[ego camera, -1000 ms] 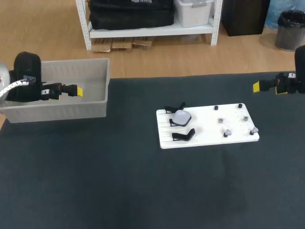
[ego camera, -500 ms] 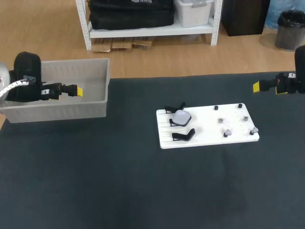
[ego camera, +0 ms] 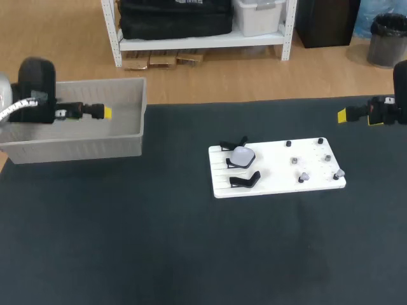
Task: Pick up each earbud case from the left stands, insert the matching earbuds, close the lid, and place the case in the box.
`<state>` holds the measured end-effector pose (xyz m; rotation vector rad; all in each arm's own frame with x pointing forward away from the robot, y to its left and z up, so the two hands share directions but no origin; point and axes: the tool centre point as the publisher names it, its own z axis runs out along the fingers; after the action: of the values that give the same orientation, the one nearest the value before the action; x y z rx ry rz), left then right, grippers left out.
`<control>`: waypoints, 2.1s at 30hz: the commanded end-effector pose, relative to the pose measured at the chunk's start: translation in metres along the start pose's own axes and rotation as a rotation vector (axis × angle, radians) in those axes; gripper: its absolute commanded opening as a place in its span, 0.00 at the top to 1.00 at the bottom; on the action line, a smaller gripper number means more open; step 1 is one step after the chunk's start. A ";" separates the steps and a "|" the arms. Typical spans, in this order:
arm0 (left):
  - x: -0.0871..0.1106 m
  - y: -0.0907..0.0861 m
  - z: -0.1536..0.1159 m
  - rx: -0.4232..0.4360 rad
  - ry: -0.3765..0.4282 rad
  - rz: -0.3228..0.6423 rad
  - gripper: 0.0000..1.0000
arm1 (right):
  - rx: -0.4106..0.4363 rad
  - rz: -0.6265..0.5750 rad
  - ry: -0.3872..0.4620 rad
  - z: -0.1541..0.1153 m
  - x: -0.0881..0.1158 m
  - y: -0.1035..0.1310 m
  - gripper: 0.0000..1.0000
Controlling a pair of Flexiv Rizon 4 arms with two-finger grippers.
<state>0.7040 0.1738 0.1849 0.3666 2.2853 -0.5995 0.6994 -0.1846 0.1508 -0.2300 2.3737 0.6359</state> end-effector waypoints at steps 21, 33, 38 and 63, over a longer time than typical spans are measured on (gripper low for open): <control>0.012 -0.057 -0.018 0.828 -0.176 0.947 0.00 | -0.004 -0.001 0.001 0.000 0.000 -0.001 0.00; 0.055 -0.098 0.036 0.672 -0.179 0.838 0.00 | -0.004 -0.001 0.001 0.000 0.000 -0.001 0.00; 0.063 -0.123 0.065 0.584 -0.160 0.832 0.00 | -0.004 -0.001 0.001 0.000 0.000 -0.001 0.00; 0.069 -0.161 0.158 0.586 -0.092 0.807 0.00 | -0.004 -0.001 0.001 0.000 0.000 -0.001 0.00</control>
<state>0.6773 -0.0366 0.0896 1.4121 1.6194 -0.8006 0.6994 -0.1846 0.1507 -0.2302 2.3738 0.6357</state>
